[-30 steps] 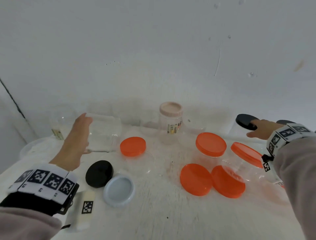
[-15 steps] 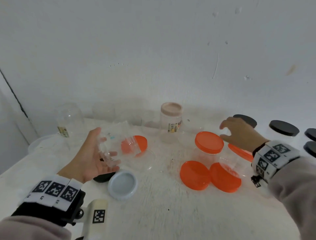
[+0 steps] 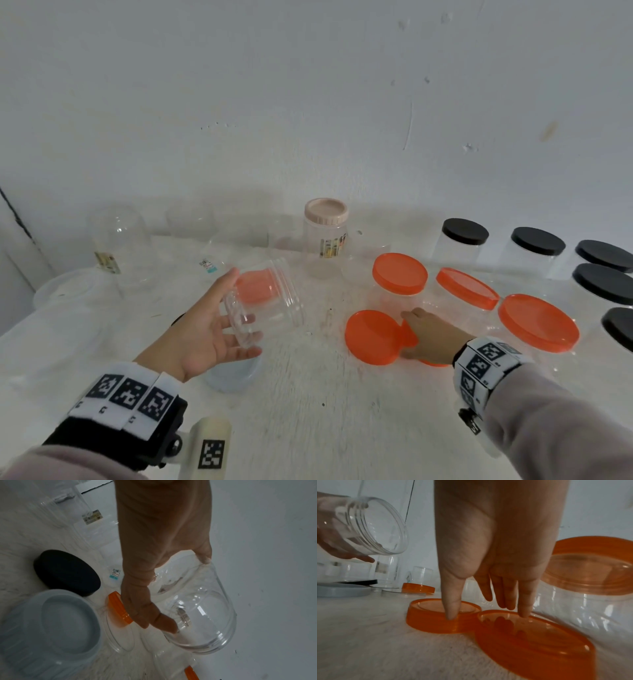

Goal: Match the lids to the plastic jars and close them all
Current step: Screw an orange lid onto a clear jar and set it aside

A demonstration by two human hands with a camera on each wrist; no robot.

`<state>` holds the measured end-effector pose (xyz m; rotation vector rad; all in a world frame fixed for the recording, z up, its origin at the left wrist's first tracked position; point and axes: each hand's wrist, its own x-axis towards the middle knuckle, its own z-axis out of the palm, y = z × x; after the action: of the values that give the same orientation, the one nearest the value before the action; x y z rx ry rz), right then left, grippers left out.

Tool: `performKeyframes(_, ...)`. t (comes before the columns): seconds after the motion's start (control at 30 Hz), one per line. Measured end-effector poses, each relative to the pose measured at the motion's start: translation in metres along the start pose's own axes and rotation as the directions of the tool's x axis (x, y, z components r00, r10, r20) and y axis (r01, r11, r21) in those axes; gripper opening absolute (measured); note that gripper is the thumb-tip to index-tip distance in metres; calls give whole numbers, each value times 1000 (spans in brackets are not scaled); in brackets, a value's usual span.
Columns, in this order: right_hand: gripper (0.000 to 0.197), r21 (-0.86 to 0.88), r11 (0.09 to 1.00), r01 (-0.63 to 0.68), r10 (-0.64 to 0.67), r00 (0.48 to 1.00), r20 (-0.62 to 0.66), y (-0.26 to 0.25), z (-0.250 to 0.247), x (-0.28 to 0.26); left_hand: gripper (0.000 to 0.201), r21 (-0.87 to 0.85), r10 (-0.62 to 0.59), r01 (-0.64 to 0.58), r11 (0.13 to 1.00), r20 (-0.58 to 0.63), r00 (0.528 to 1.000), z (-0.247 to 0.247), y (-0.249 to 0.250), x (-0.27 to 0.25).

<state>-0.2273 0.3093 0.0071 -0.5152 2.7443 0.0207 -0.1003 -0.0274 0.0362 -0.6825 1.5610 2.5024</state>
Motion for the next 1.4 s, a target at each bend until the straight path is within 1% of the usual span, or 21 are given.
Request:
performKeyframes(0.1, 72, -10, 999, -31, 31, 999, 16, 3, 2, 1, 104, 9, -5, 4, 1000, 30, 1000, 4, -5, 0)
performKeyframes(0.13, 75, -12, 999, -40, 41, 999, 25, 5, 2, 1, 105, 10, -10, 9, 1000, 41, 999, 5, -7, 0)
performKeyframes(0.17, 79, -8, 999, -54, 54, 998, 33, 6, 2, 1, 102, 7, -18, 18, 1000, 50, 999, 6, -9, 0)
performKeyframes(0.2, 84, -1, 998, -68, 68, 997, 38, 7, 2, 1, 95, -1, -28, 28, 1000, 56, 998, 7, -11, 0)
performKeyframes(0.33, 93, -28, 992, -123, 125, 990, 67, 8, -3, 1, 51, 1, -20, 20, 1000, 56, 998, 15, -17, -4)
performKeyframes(0.37, 94, -41, 990, -133, 136, 988, 73, 7, -4, 1, 46, 27, -26, 24, 999, 73, 997, 17, -19, -5)
performKeyframes(0.4, 94, -57, 988, -141, 145, 987, 75, 7, -5, 1, 49, 59, -34, 29, 998, 84, 996, 20, -20, -7)
performKeyframes(0.5, 93, -120, 979, -163, 171, 983, 64, 3, -8, 0, 82, 134, -51, 43, 990, 54, 997, 23, -24, -5)
performKeyframes(0.53, 94, -133, 977, -166, 175, 983, 59, 3, -9, -1, 85, 152, -55, 48, 987, 46, 997, 25, -25, -5)
performKeyframes(0.6, 96, -144, 977, -155, 166, 984, 66, 2, -11, -2, 83, 175, -49, 40, 984, 47, 998, 27, -27, -5)
performKeyframes(0.73, 105, -170, 976, -136, 153, 984, 91, 1, -12, -7, 98, 247, -44, 35, 968, 30, 999, 30, -35, -3)
performKeyframes(0.87, 110, -162, 978, -133, 152, 982, 113, 2, -12, -13, 104, 298, -72, 55, 953, 45, 996, 38, -39, -6)
performKeyframes(1.0, 114, -76, 989, -126, 137, 979, 153, 5, -23, -20, 99, 429, -66, 26, 903, 79, 995, 46, -45, -6)
performKeyframes(1.13, 116, 52, 995, -91, 81, 983, 162, 7, -36, -28, 110, 544, -19, -30, 839, 85, 996, 54, -52, -7)
performKeyframes(1.2, 115, 118, 992, -53, 35, 988, 150, 6, -41, -32, 114, 576, -18, -43, 816, 100, 995, 58, -55, -8)
performKeyframes(1.33, 109, 248, 968, 35, -63, 993, 104, -2, -50, -37, 109, 638, -14, -74, 767, 132, 991, 66, -62, -6)
performKeyframes(1.4, 107, 307, 949, 67, -99, 991, 89, -7, -54, -40, 117, 650, -6, -94, 754, 151, 989, 68, -65, -4)
